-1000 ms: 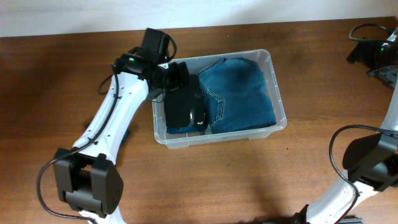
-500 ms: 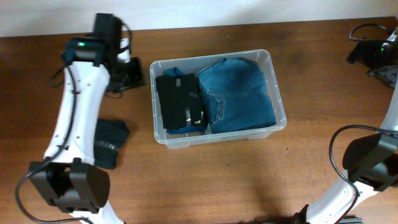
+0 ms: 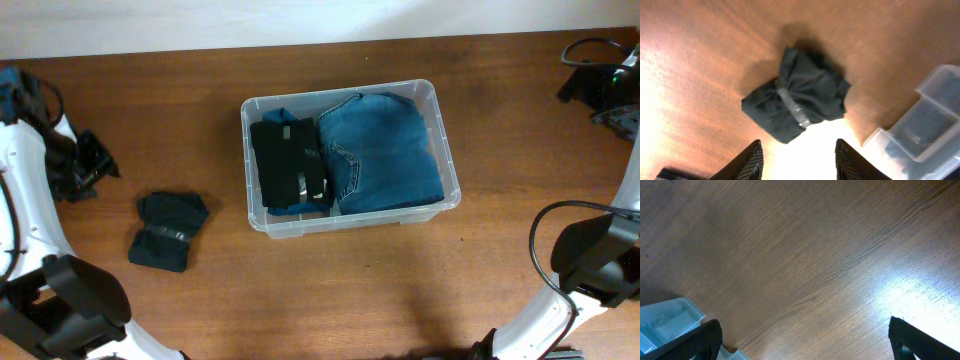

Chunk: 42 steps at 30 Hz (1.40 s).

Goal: Pack container
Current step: 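Release the black clothing and move left gripper back to the table, then grasp the remaining black folded clothing with the left gripper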

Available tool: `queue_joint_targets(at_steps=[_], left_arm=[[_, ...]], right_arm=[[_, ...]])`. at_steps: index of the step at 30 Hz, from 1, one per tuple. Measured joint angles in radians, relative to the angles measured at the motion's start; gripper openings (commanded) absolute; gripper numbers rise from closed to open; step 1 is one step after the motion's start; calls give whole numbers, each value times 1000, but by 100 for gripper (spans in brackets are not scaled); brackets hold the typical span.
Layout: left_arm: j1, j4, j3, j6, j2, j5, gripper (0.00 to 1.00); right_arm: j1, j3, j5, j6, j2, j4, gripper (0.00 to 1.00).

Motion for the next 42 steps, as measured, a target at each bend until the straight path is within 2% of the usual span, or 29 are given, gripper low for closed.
queue_joint_targets(at_steps=[2, 5, 8, 12, 20, 29, 37, 40, 42], left_arm=[[18, 46, -67, 6, -3, 14, 60], [49, 207, -257, 9, -14, 75, 66], [93, 387, -469, -11, -13, 161, 67], [133, 475, -616, -24, -12, 224, 68], [142, 521, -692, -35, -22, 265, 68], [152, 622, -788, -66, -113, 276, 68], [153, 810, -818, -77, -116, 262, 77], [153, 841, -818, -77, -116, 250, 77], [151, 845, -818, -76, -116, 245, 80]], right_arm=[[0, 0, 0, 0, 0, 0, 98], [0, 0, 0, -1, 0, 0, 99], [0, 0, 0, 0, 0, 0, 99], [0, 0, 0, 0, 0, 0, 99], [0, 0, 0, -1, 0, 0, 98], [0, 0, 0, 0, 0, 0, 99], [0, 0, 0, 0, 0, 0, 98], [0, 0, 0, 0, 0, 0, 99], [0, 0, 0, 0, 0, 0, 98]])
